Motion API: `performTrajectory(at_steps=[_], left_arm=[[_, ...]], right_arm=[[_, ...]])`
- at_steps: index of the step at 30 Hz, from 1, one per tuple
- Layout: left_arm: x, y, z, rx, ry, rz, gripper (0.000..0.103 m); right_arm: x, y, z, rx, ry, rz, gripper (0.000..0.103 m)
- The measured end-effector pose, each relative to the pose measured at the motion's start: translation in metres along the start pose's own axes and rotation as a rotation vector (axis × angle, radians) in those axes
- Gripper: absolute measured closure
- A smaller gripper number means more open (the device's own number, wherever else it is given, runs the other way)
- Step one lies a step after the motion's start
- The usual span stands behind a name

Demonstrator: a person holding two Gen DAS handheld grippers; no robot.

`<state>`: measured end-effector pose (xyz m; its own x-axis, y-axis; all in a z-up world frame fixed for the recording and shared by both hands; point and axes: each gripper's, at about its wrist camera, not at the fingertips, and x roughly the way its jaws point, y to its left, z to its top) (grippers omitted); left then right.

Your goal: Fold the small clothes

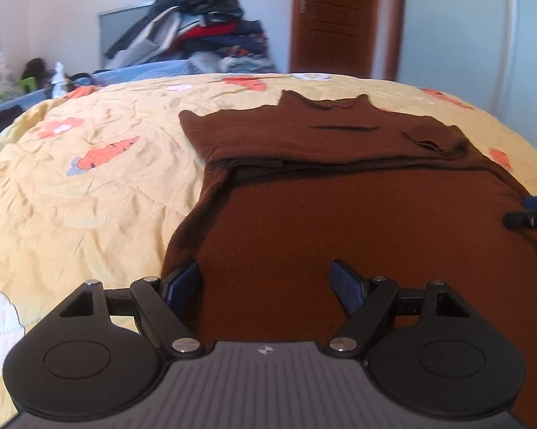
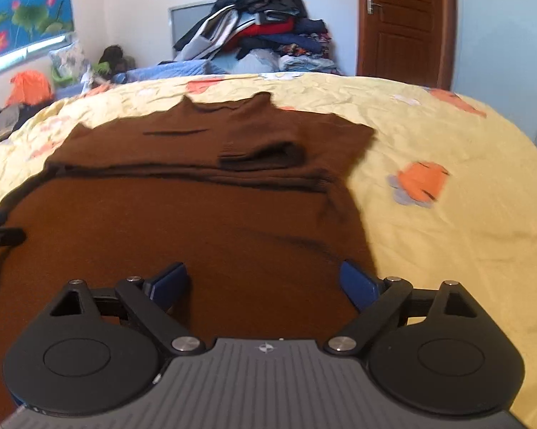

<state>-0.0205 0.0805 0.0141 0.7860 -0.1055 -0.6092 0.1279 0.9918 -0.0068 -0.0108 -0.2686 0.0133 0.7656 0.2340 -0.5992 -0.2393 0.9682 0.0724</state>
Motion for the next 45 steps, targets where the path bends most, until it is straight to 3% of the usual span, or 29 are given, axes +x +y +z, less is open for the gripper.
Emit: performTrajectory(at_steps=[3, 5, 6, 10, 12, 15, 16, 17, 20, 24, 28, 30, 32, 34, 36, 37, 45], left_arm=[[0.000, -0.007, 0.003, 0.054, -0.003, 0.038, 0.021], [-0.009, -0.012, 0.002, 0.090, -0.017, 0.122, 0.022], [-0.016, -0.013, 0.002, 0.091, -0.025, 0.127, 0.022], [-0.016, -0.032, 0.020, 0.080, -0.068, 0.032, 0.021], [0.005, -0.043, 0.035, 0.096, -0.061, 0.046, 0.021], [0.045, -0.036, 0.053, 0.033, 0.025, 0.059, 0.021], [0.057, -0.028, 0.053, 0.014, 0.047, 0.066, 0.018], [0.059, -0.017, 0.051, -0.021, 0.026, 0.065, 0.015], [0.057, 0.009, 0.048, -0.082, 0.020, 0.054, 0.015], [0.059, 0.001, 0.049, -0.040, 0.022, 0.083, 0.015], [0.034, -0.011, 0.044, -0.078, 0.050, 0.131, 0.016], [0.007, -0.019, 0.033, -0.135, 0.044, 0.038, 0.016], [-0.006, -0.031, 0.020, -0.195, 0.059, -0.032, 0.016], [-0.010, -0.050, 0.008, -0.155, 0.061, -0.019, 0.012], [-0.010, -0.069, -0.004, -0.026, 0.051, 0.050, 0.009], [-0.013, -0.071, -0.008, 0.001, 0.036, 0.060, 0.009], [-0.028, -0.054, -0.023, -0.034, 0.049, 0.064, 0.003]], right_arm=[[0.015, 0.016, 0.011, -0.076, 0.043, -0.038, 0.001], [0.013, 0.019, 0.015, -0.061, 0.064, -0.054, 0.004], [0.008, 0.021, 0.020, -0.046, 0.070, -0.061, 0.006], [-0.001, 0.043, 0.046, -0.024, -0.033, 0.038, 0.000], [0.020, 0.056, 0.058, -0.048, -0.015, 0.033, 0.000], [0.063, 0.060, 0.063, -0.069, 0.079, -0.038, 0.000], [0.074, 0.057, 0.060, -0.072, 0.117, -0.069, 0.000], [0.072, 0.050, 0.054, -0.062, 0.069, -0.046, 0.000], [0.059, 0.030, 0.042, -0.059, 0.046, -0.034, 0.000], [0.056, 0.024, 0.039, -0.069, 0.045, -0.047, 0.000], [0.045, 0.031, 0.038, -0.054, 0.050, -0.090, 0.002], [0.023, 0.040, 0.036, -0.022, 0.037, -0.088, 0.000], [0.004, 0.052, 0.029, -0.015, 0.008, 0.021, 0.000], [0.005, 0.070, 0.021, -0.050, 0.054, 0.047, 0.000], [0.013, 0.084, 0.009, -0.125, 0.100, 0.020, 0.000], [0.011, 0.085, 0.001, -0.150, 0.063, 0.014, 0.000], [-0.017, 0.044, -0.015, -0.092, 0.063, -0.018, 0.000]])
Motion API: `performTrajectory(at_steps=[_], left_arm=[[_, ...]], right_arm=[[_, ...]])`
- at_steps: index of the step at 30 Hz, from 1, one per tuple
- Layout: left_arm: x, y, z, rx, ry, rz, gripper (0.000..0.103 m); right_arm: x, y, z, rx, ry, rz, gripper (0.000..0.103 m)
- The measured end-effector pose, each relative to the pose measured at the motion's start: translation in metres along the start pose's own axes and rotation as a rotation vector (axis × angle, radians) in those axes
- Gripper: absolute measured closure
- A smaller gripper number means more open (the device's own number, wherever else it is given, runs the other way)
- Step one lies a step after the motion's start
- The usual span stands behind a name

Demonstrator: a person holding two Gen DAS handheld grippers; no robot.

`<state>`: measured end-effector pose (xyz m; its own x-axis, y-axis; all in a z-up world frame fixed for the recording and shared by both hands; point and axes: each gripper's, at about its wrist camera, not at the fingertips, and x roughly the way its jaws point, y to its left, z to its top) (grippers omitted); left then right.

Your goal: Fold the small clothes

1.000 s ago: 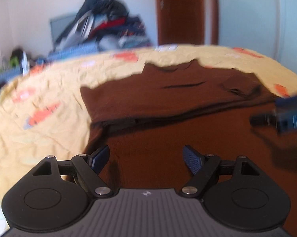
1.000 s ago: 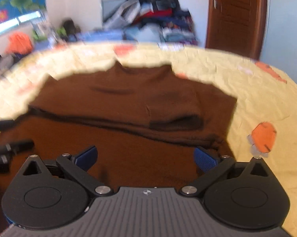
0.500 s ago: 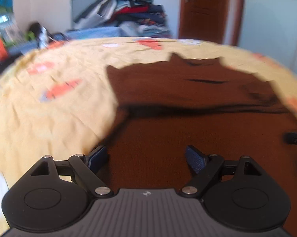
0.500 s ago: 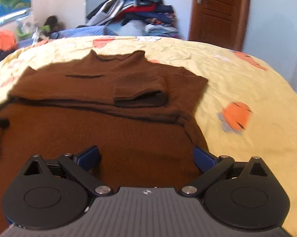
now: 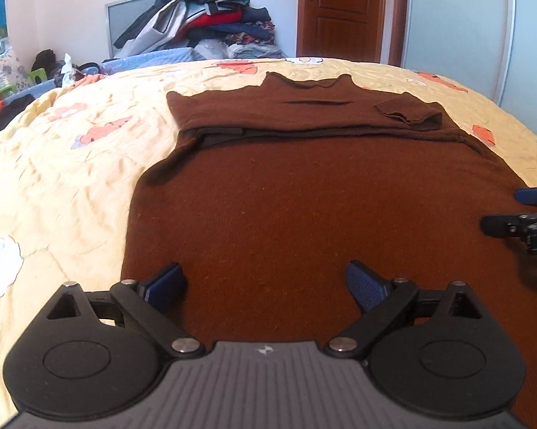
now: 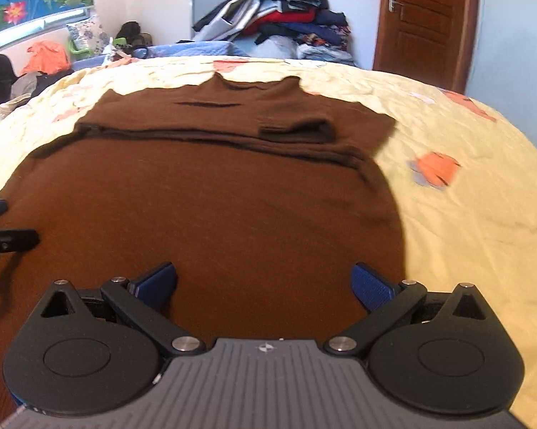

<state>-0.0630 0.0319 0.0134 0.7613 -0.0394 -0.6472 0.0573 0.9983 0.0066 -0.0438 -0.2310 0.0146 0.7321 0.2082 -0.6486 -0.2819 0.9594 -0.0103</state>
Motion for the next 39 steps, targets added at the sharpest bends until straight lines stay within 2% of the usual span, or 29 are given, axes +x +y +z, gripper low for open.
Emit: performTrajectory(at_steps=[3, 6, 8, 9, 10, 12, 15, 19, 21, 23, 26, 28, 30, 35, 36, 39], left_arm=[[0.003, -0.004, 0.002, -0.004, 0.001, 0.013, 0.000], [0.001, -0.005, 0.001, -0.006, -0.001, 0.014, 0.000], [0.001, -0.005, 0.001, -0.005, -0.002, 0.012, 0.000], [0.001, -0.005, 0.000, -0.005, -0.003, 0.013, 0.000], [0.000, -0.005, -0.001, -0.005, -0.004, 0.013, 0.000], [-0.001, -0.005, -0.001, -0.002, -0.002, 0.015, 0.000], [-0.006, -0.006, -0.004, 0.006, 0.013, 0.023, 0.000], [-0.022, -0.006, -0.010, -0.013, 0.058, 0.025, 0.000], [-0.027, -0.007, -0.011, -0.034, 0.075, 0.020, 0.000], [-0.031, -0.009, -0.014, -0.043, 0.079, 0.018, 0.000], [-0.037, -0.017, -0.027, 0.012, 0.046, 0.027, 0.000], [-0.041, -0.015, -0.035, 0.026, 0.016, 0.017, 0.000], [-0.046, -0.010, -0.041, 0.038, 0.004, 0.002, 0.000], [-0.067, 0.004, -0.047, -0.002, 0.061, 0.005, 0.000], [-0.075, 0.006, -0.048, -0.025, 0.071, -0.012, 0.001], [-0.101, 0.003, -0.054, -0.050, 0.010, -0.106, 0.000]], right_arm=[[-0.003, 0.011, 0.007, 0.050, 0.035, -0.040, 0.000], [-0.012, 0.034, 0.004, 0.049, 0.021, 0.086, 0.000], [-0.008, 0.052, -0.005, -0.013, 0.039, 0.115, 0.000], [-0.008, 0.063, -0.014, -0.094, 0.003, 0.070, 0.000], [-0.011, 0.065, -0.019, -0.114, -0.025, 0.074, 0.000], [-0.012, 0.057, -0.018, -0.093, -0.006, 0.095, 0.000], [-0.019, 0.047, -0.022, -0.127, 0.002, 0.117, 0.000], [-0.032, 0.039, -0.024, -0.109, 0.033, 0.098, 0.000], [-0.035, 0.045, -0.021, -0.077, 0.042, 0.071, 0.000], [-0.041, 0.050, -0.019, -0.051, 0.009, 0.106, 0.000], [-0.039, 0.061, -0.020, -0.072, 0.011, 0.132, 0.000], [-0.031, 0.067, -0.031, -0.118, 0.035, 0.111, 0.000], [-0.037, 0.064, -0.042, -0.130, -0.021, 0.124, 0.000], [-0.060, 0.047, -0.056, -0.141, 0.004, 0.133, 0.000], [-0.065, 0.044, -0.058, -0.131, 0.015, 0.126, 0.000], [-0.081, 0.039, -0.057, -0.053, 0.049, 0.103, 0.000]])
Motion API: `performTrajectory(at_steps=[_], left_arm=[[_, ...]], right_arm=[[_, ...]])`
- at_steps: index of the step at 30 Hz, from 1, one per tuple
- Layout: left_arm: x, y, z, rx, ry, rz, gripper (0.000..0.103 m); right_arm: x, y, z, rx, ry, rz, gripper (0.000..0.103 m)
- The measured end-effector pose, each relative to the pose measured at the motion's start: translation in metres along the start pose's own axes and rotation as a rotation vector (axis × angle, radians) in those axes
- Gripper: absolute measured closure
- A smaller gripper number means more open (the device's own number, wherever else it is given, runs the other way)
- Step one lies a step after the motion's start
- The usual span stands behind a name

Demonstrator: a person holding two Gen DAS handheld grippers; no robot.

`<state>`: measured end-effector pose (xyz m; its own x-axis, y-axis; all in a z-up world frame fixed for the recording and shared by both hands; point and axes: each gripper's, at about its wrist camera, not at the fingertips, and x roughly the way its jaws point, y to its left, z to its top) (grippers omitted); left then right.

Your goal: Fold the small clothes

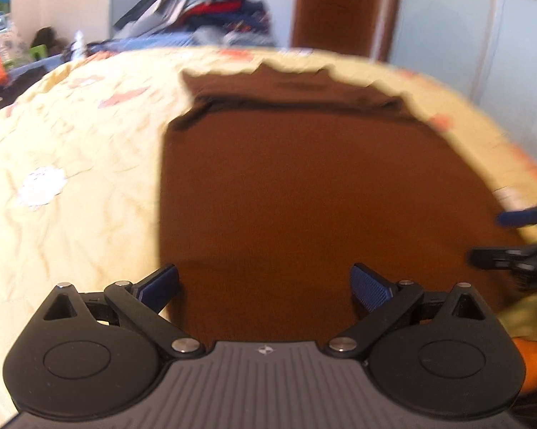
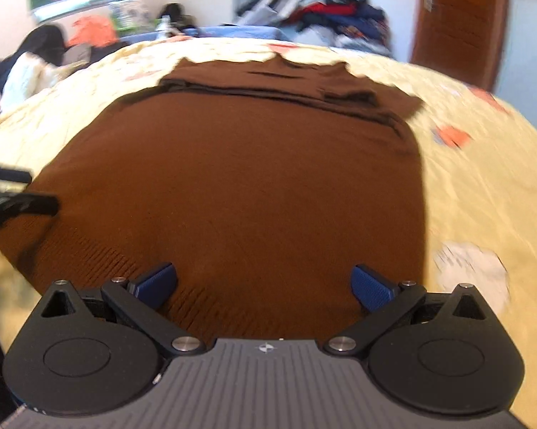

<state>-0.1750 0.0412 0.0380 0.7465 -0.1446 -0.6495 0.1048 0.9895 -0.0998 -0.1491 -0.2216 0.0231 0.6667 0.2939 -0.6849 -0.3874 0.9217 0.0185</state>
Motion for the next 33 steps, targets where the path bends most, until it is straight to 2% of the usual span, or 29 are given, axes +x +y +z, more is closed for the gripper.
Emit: performTrajectory(at_steps=[3, 5, 6, 7, 8, 11, 14, 16, 19, 21, 22, 23, 26, 28, 33], left_arm=[[-0.001, -0.018, -0.006, 0.073, 0.014, -0.032, 0.000], [0.009, -0.025, -0.015, 0.121, 0.082, -0.017, 0.000], [0.006, -0.029, -0.022, 0.176, 0.055, -0.010, 0.000], [0.003, -0.029, -0.026, 0.212, 0.045, -0.020, 0.000], [-0.001, -0.025, -0.030, 0.218, 0.055, -0.039, 0.000], [-0.012, -0.014, -0.037, 0.228, 0.083, -0.057, 0.000], [-0.024, -0.009, -0.038, 0.228, 0.092, -0.025, 0.000], [-0.034, 0.003, -0.033, 0.137, 0.069, -0.044, 0.000], [-0.034, 0.037, -0.025, -0.130, 0.095, -0.138, 0.000], [-0.027, 0.066, -0.025, -0.369, 0.127, -0.223, 0.000], [-0.026, 0.078, -0.026, -0.465, 0.113, -0.274, 0.000], [-0.022, 0.089, -0.027, -0.561, 0.130, -0.346, 0.000], [-0.003, 0.114, -0.034, -0.808, 0.188, -0.542, 0.000], [0.004, 0.118, -0.034, -0.853, 0.205, -0.593, 0.000], [0.012, 0.107, -0.028, -0.800, 0.262, -0.624, 0.001]], right_arm=[[-0.009, 0.001, 0.001, 0.051, -0.032, 0.037, 0.000], [-0.005, 0.007, -0.002, 0.029, -0.008, 0.033, 0.000], [-0.001, 0.010, -0.007, 0.002, 0.021, 0.011, 0.000], [-0.003, 0.014, -0.014, -0.049, 0.012, -0.010, 0.000], [-0.008, 0.015, -0.021, -0.081, -0.002, -0.007, 0.000], [-0.025, 0.005, -0.034, -0.071, 0.030, 0.004, 0.000], [-0.037, 0.006, -0.038, -0.089, 0.071, -0.007, 0.000], [-0.045, 0.001, -0.032, -0.046, 0.093, -0.011, 0.000], [-0.065, -0.033, -0.027, 0.149, 0.041, 0.022, 0.000], [-0.065, -0.069, -0.027, 0.363, 0.068, 0.109, 0.000], [-0.061, -0.087, -0.031, 0.477, 0.111, 0.171, 0.000], [-0.059, -0.101, -0.035, 0.558, 0.128, 0.233, 0.000], [-0.053, -0.121, -0.037, 0.673, 0.167, 0.378, 0.000], [-0.045, -0.123, -0.035, 0.695, 0.188, 0.441, 0.000], [-0.034, -0.105, -0.020, 0.609, 0.242, 0.477, 0.000]])
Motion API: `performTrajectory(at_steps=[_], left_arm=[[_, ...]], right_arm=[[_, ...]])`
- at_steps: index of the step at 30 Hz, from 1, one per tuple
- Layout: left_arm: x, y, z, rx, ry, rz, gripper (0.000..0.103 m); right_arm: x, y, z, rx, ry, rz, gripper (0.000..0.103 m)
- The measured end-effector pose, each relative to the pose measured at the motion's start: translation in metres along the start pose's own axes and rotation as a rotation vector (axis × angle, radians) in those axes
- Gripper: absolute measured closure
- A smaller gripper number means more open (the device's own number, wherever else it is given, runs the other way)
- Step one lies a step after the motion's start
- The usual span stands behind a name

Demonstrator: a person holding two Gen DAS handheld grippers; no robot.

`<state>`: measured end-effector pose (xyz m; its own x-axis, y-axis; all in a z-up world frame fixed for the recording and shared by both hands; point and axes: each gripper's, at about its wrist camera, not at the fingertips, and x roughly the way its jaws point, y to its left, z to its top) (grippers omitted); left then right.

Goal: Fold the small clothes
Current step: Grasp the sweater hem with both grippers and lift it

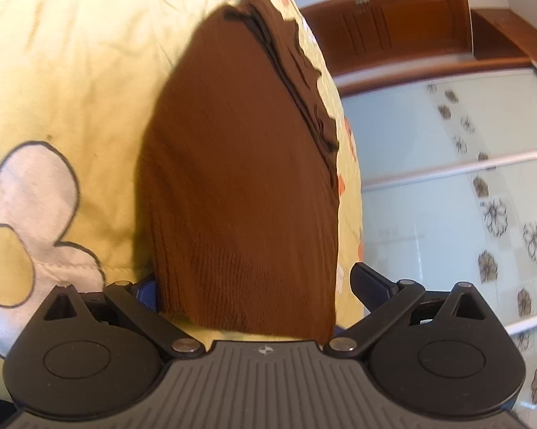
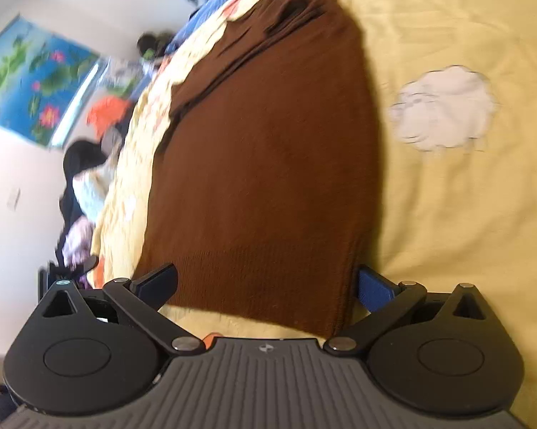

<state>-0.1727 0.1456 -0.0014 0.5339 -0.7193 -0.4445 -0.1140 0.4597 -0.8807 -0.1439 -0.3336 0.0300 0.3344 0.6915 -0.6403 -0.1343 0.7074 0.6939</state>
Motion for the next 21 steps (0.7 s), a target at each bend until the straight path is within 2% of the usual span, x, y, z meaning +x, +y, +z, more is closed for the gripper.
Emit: performTrajectory(at_steps=[1, 2, 3, 6, 7, 8, 9, 10, 11, 15, 18, 21], left_arm=[[0.000, -0.002, 0.000, 0.008, 0.004, 0.006, 0.001], [0.001, -0.003, 0.001, 0.014, 0.003, 0.022, 0.005], [0.003, -0.006, 0.000, 0.023, 0.006, 0.049, 0.017], [0.001, -0.009, 0.003, 0.046, 0.024, 0.094, 0.037], [0.000, -0.009, 0.003, 0.054, 0.028, 0.114, 0.045], [0.001, -0.009, 0.003, 0.065, 0.035, 0.142, 0.064], [0.003, -0.009, 0.005, 0.075, 0.046, 0.177, 0.082], [0.004, -0.009, 0.006, 0.082, 0.057, 0.208, 0.091], [0.004, -0.008, 0.006, 0.088, 0.069, 0.227, 0.097], [0.003, -0.018, 0.014, 0.141, 0.092, 0.255, 0.097], [0.000, -0.029, 0.028, 0.172, 0.072, 0.201, 0.097], [0.004, -0.048, 0.061, 0.218, 0.027, 0.148, 0.097]], right_arm=[[0.003, 0.003, 0.000, -0.013, 0.010, -0.001, 0.005], [0.004, 0.008, 0.001, -0.032, 0.021, -0.006, 0.011], [0.003, 0.011, 0.000, -0.053, 0.034, -0.018, 0.023], [0.000, 0.007, 0.003, -0.042, 0.043, -0.029, 0.034], [-0.002, 0.002, 0.003, -0.014, 0.039, -0.023, 0.052], [-0.003, -0.002, 0.003, 0.002, 0.040, -0.034, 0.063], [-0.001, -0.006, 0.003, 0.010, 0.046, -0.054, 0.088], [0.001, -0.010, 0.002, 0.019, 0.058, -0.072, 0.090], [0.001, -0.014, 0.001, 0.024, 0.055, -0.046, 0.090], [-0.002, -0.010, -0.002, -0.005, 0.024, -0.043, 0.090], [-0.008, -0.008, 0.012, 0.010, -0.023, 0.027, 0.090], [-0.011, -0.004, 0.042, 0.005, -0.087, 0.085, 0.090]])
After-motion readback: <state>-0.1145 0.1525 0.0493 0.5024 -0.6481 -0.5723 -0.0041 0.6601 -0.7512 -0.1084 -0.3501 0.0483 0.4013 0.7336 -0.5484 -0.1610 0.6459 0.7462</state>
